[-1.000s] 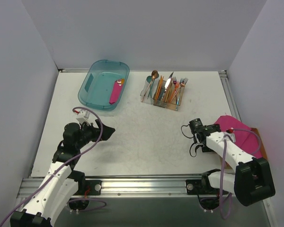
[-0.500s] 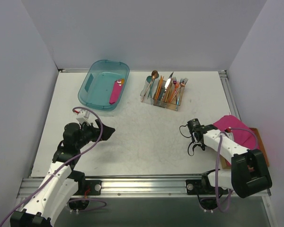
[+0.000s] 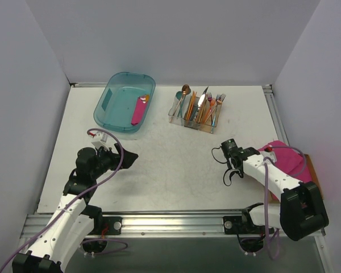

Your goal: Place the utensils on the paper napkin and roll it up

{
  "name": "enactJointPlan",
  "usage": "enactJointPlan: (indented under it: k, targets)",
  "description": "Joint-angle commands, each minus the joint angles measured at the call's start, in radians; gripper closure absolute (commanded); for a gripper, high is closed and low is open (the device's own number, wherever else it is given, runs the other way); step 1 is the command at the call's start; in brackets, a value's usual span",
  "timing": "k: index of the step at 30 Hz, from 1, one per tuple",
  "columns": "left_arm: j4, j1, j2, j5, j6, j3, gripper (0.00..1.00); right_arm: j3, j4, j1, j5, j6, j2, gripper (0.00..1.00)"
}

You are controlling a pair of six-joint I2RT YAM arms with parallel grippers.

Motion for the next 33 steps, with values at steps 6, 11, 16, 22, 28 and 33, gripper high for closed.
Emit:
enactJointPlan:
  k: [6,11,16,22,28,33]
  targets:
    - [0.047,-0.004,-0.009,-0.012,0.013,0.003,0.06,0.044,-0.034,0.110,-0.029,0.053,-0.012,1.00]
    - [0.046,-0.006,-0.015,-0.023,0.013,0.003,0.06,0.059,-0.025,0.252,-0.071,0.131,0.019,1.00]
    - [0.041,-0.007,-0.024,-0.031,0.014,0.005,0.06,0.097,-0.043,0.393,-0.071,0.238,0.066,1.00]
    - [0.030,-0.009,-0.040,-0.040,0.017,0.006,0.06,0.127,0.038,0.573,-0.109,0.281,0.150,1.00]
    - [0.029,-0.009,-0.032,-0.049,0.024,0.009,0.06,0.169,0.193,0.714,-0.149,0.198,0.258,1.00]
    - [0.032,-0.011,-0.027,-0.055,0.027,0.009,0.06,0.234,0.247,0.733,-0.177,0.056,0.328,0.54]
